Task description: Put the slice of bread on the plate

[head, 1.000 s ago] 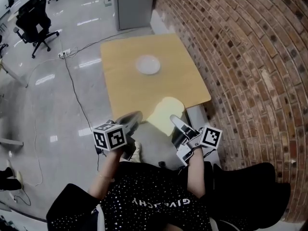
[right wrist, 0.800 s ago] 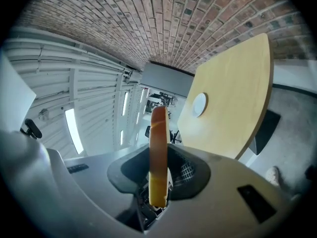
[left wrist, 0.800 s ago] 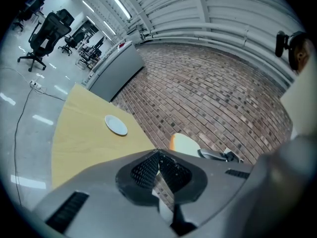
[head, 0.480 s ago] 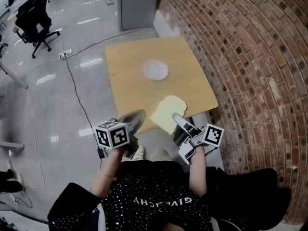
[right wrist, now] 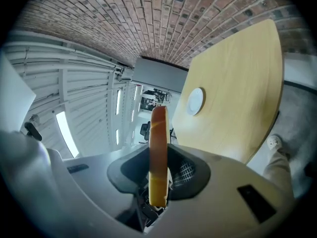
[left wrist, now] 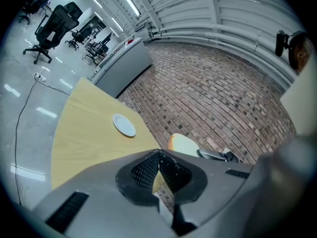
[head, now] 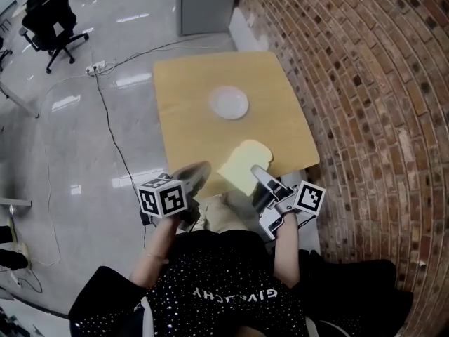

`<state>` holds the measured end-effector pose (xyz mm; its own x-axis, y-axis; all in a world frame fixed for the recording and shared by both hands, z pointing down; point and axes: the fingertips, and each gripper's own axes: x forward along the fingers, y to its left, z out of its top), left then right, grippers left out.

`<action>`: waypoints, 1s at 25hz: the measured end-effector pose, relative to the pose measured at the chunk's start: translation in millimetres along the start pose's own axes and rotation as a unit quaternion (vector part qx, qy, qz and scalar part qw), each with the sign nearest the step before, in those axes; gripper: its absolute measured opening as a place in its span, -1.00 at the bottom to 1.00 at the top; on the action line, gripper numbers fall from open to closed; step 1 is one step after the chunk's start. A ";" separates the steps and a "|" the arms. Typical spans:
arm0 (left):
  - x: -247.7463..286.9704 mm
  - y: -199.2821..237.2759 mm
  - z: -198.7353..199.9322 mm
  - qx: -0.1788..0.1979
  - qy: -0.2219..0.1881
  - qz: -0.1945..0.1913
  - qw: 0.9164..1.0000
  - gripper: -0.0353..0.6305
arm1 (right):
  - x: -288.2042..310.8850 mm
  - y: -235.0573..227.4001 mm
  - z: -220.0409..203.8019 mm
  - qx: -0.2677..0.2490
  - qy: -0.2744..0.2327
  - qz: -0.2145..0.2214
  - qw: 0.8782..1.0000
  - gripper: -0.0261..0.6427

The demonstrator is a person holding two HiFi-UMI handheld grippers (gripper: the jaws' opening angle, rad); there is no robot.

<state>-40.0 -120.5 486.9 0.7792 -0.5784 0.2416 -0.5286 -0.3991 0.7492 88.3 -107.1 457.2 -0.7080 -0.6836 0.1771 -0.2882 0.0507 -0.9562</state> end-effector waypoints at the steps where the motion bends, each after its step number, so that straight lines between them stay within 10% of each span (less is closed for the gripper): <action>1: 4.8 2.3 4.9 -0.002 -0.001 0.003 1.000 -0.86 | 4.2 -0.6 6.4 0.000 0.003 -0.001 1.000 -0.63; 25: 126.4 78.1 119.7 -0.029 -0.025 0.073 0.997 -0.86 | 170.7 -72.3 191.9 -0.025 0.155 -0.064 0.985 -0.63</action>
<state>-23.1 -310.0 502.2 0.6766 -0.6628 0.3206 -0.6139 -0.2674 0.7427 112.1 -367.1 511.9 -0.8243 -0.4314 0.3667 -0.4150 0.0199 -0.9096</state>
